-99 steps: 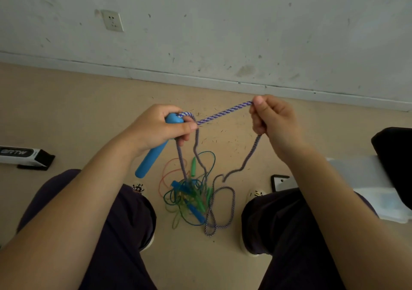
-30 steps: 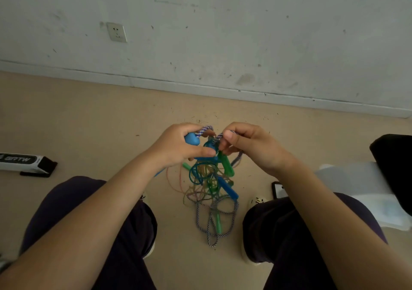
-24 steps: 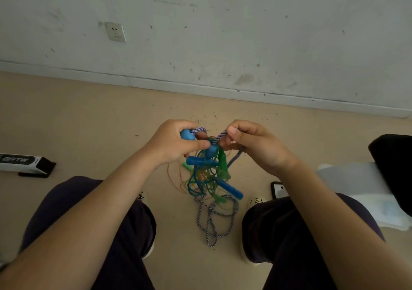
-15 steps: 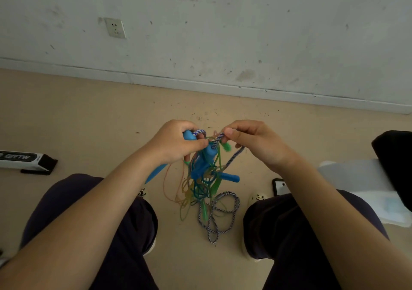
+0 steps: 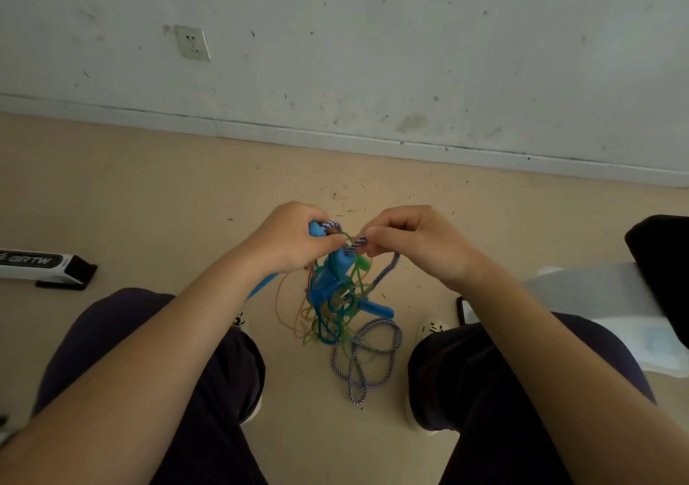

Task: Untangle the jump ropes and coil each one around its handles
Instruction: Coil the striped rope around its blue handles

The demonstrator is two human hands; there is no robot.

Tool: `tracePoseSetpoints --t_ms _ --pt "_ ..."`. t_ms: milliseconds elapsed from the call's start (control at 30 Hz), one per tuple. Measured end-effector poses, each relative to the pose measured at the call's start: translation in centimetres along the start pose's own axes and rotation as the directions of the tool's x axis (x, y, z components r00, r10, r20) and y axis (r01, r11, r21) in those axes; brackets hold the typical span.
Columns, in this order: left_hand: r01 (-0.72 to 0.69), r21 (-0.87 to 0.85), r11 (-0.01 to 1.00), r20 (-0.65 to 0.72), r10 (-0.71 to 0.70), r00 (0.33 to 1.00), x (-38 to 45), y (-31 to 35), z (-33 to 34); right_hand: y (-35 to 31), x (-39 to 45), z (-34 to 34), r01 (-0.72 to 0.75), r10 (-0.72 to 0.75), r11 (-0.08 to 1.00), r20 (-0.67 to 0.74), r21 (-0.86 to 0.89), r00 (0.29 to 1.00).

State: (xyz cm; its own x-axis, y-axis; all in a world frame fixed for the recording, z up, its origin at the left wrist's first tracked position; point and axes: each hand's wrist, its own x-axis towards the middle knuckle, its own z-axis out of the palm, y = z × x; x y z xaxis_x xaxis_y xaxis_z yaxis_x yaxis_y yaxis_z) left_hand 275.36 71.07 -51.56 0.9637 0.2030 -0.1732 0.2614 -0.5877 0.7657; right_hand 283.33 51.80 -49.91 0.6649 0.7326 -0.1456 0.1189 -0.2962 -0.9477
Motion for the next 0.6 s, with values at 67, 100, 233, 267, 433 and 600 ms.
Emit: tracePoseSetpoints --t_ms 67,100,233,267,433,600 --pt "0.016 0.067 0.998 -0.06 -0.012 0.998 0.1 -0.1 0.1 -0.1 0.0 0.2 -0.016 0.018 0.999 0.066 -0.03 0.998" --pt "0.03 0.082 0.996 -0.096 -0.022 0.995 0.2 -0.2 0.1 -0.2 0.0 0.3 -0.018 0.023 0.999 0.101 -0.049 0.995" --pt "0.107 0.044 0.993 -0.254 -0.092 0.963 0.5 -0.6 -0.6 -0.8 -0.2 -0.1 0.005 -0.006 1.0 0.095 0.009 0.995" --pt "0.117 -0.034 0.993 -0.268 -0.122 0.956 0.5 -0.6 -0.9 -0.8 -0.3 -0.6 0.014 -0.018 0.998 0.06 0.055 0.998" --pt "0.091 -0.285 0.954 -0.169 -0.144 0.975 0.0 -0.3 -1.1 -0.2 0.3 -1.9 0.052 -0.033 0.95 -0.065 0.309 0.997" --pt "0.008 -0.443 0.897 -0.136 -0.076 0.988 -0.4 0.4 -1.6 -0.3 0.5 -1.2 0.053 -0.024 0.888 -0.07 0.456 0.997"
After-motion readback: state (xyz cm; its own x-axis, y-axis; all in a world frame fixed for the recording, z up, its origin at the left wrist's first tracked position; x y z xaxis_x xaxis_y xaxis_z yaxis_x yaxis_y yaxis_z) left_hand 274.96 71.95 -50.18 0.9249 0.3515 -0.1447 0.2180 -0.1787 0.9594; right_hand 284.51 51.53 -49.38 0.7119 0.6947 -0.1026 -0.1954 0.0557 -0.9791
